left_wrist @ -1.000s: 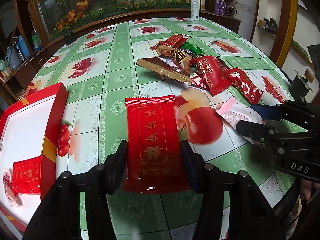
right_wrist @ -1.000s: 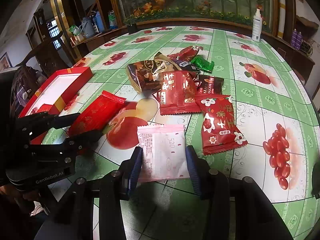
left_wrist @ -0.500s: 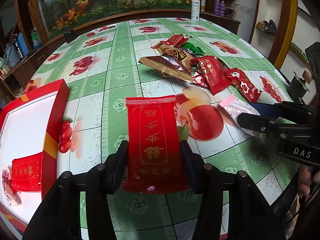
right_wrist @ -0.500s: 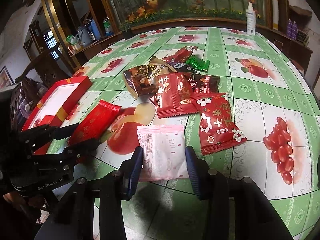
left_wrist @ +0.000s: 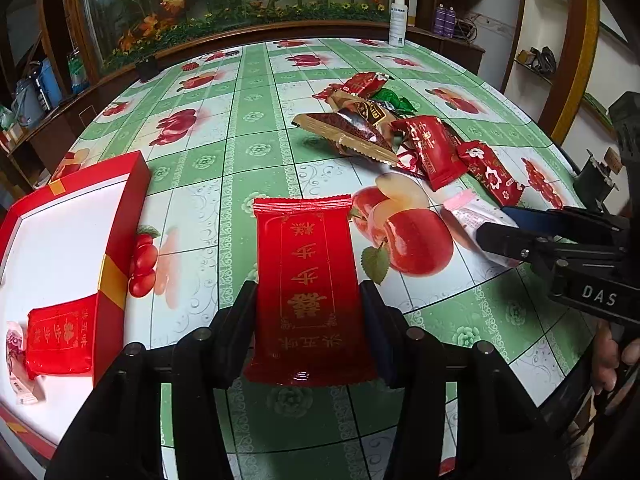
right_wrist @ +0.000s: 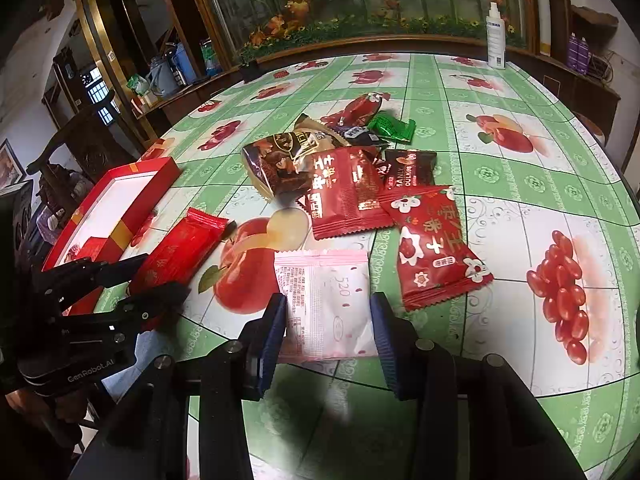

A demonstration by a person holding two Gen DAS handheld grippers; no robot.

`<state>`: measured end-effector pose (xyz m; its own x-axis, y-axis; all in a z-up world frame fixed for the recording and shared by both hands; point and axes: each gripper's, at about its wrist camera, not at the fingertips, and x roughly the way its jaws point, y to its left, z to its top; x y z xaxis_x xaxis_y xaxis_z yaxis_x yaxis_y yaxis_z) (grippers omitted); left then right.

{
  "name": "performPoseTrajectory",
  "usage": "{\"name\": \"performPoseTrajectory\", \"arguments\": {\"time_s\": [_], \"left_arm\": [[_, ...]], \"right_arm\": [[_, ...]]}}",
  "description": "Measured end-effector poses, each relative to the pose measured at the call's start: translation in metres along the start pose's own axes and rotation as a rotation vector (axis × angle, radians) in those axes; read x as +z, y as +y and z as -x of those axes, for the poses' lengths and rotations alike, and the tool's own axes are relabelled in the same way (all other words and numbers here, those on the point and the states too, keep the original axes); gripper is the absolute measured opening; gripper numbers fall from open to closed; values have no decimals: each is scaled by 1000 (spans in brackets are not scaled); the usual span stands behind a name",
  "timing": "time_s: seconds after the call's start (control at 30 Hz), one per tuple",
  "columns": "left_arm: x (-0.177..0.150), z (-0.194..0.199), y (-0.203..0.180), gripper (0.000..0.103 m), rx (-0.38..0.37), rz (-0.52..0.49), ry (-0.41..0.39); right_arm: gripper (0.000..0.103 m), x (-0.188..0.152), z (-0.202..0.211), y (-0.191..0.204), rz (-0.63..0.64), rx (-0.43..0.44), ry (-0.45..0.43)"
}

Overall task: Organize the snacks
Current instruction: 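Carry both packets into the gift box and open both tools to release them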

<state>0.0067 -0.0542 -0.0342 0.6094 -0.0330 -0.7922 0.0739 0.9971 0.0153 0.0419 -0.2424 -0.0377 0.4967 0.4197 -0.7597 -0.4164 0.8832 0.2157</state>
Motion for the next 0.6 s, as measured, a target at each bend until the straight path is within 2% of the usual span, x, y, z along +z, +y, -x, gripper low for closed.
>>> {"name": "performPoseTrajectory", "arguments": {"time_s": [0.27,0.37,0.47,0.6], "left_arm": [[-1,28,26,48,4,50,-61],[-1,42,40,29,16,74,-95],[-2,57,58,30,25,104,-127],[-6,64,80,30,52,149,-140]], "right_arm": [[44,9,-10,19,-1,57,3],[44,13,-13,28,-8,103,-8],[44,20,-18,44,-8,173,-23],[43,33,-27,75,32,204,-30]]}}
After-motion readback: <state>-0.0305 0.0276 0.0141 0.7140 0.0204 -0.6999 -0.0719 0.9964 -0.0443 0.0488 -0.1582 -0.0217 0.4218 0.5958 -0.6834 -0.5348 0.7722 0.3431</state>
